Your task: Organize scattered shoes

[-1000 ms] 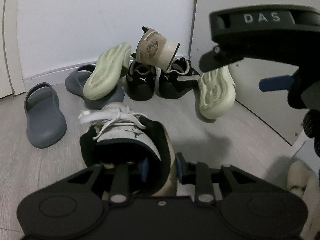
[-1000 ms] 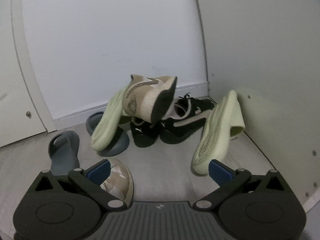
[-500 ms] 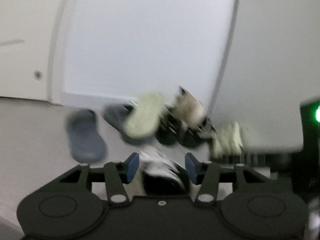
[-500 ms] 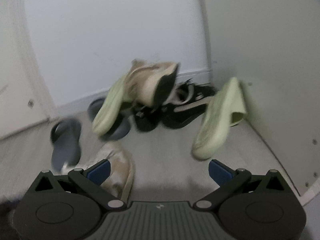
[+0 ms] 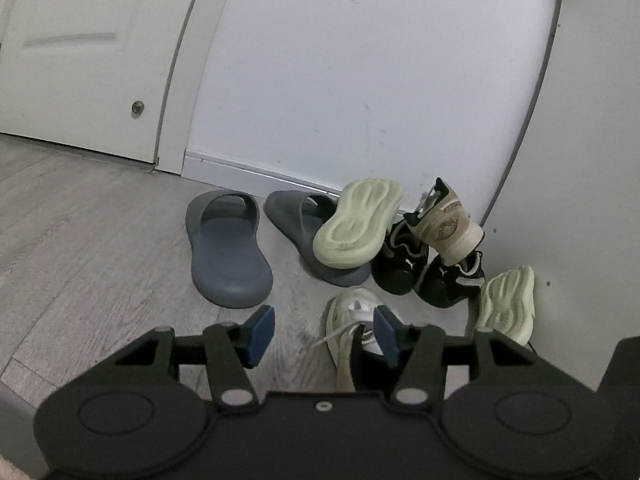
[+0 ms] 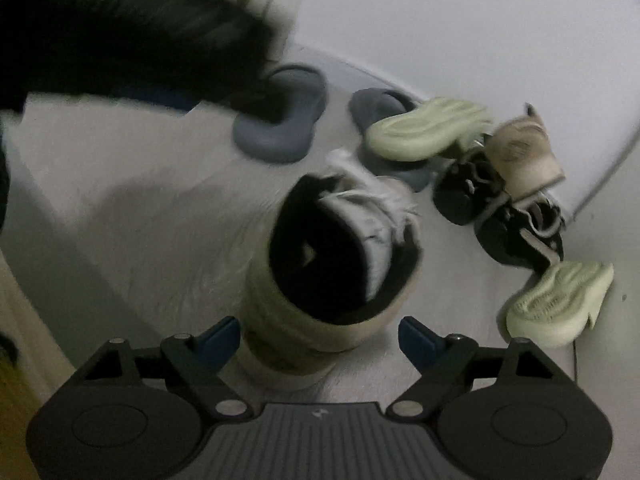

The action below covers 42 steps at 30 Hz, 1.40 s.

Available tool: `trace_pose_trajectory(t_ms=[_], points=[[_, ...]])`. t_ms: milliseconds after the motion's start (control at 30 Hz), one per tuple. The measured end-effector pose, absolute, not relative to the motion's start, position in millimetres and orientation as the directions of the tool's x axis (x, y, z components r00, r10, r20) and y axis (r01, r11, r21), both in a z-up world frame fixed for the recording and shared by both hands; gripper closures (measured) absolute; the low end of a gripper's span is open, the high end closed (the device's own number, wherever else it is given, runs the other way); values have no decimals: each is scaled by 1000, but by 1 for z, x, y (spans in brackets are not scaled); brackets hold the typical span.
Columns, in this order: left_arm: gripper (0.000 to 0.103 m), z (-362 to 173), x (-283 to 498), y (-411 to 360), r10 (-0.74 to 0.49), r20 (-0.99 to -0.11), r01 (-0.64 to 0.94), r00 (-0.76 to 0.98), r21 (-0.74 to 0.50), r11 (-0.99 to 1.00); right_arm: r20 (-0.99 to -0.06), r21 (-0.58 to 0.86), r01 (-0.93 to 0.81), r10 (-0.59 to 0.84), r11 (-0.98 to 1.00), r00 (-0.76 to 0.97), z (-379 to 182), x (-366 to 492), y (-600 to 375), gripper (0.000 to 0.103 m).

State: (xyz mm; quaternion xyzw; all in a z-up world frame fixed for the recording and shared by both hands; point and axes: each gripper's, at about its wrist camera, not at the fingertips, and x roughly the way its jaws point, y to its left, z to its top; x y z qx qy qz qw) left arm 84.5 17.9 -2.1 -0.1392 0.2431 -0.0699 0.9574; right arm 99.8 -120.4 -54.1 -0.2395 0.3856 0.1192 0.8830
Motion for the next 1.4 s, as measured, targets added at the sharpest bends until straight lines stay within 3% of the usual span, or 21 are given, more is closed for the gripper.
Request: trace_pose_trajectory(t_ms=[200,300,400,467,533,733,833,933,1133,1400], points=[[47,-2,85,28,-184,-445,23,876,-343,939,-761,-285,-254,-57,924,646,-52,110,-147,16],[47,-2,86,29,-184,-443,19,877,-351,936,-782,-228,-31,-164,973,602,-51,125,-186,17],[47,-2,86,27,-185,-441,26,878,-343,939,-777,-203,218,-292,955,558,-49,134,-225,29],[47,-1,86,25,-186,-441,31,878,-337,941,-765,-176,366,-361,914,533,-46,137,-253,29],[47,-2,86,23,-187,-442,35,877,-330,943,-775,-74,374,-290,924,562,-41,132,-262,30],[47,-2,87,21,-179,-449,31,875,-317,948,-754,-62,71,-94,996,651,-40,120,-211,41],[47,-2,88,23,-177,-454,22,874,-325,945,-772,-42,45,-62,998,632,-43,130,-209,58],[47,-3,90,22,-174,-459,17,871,-325,945,-801,24,116,-50,993,596,-51,146,-227,85],[47,-3,91,20,-172,-464,21,869,-312,950,-814,221,306,2,926,582,-66,166,-269,87],[46,-5,93,26,-151,-468,-17,871,-336,942,-755,291,425,-67,857,652,-78,187,-275,84]])
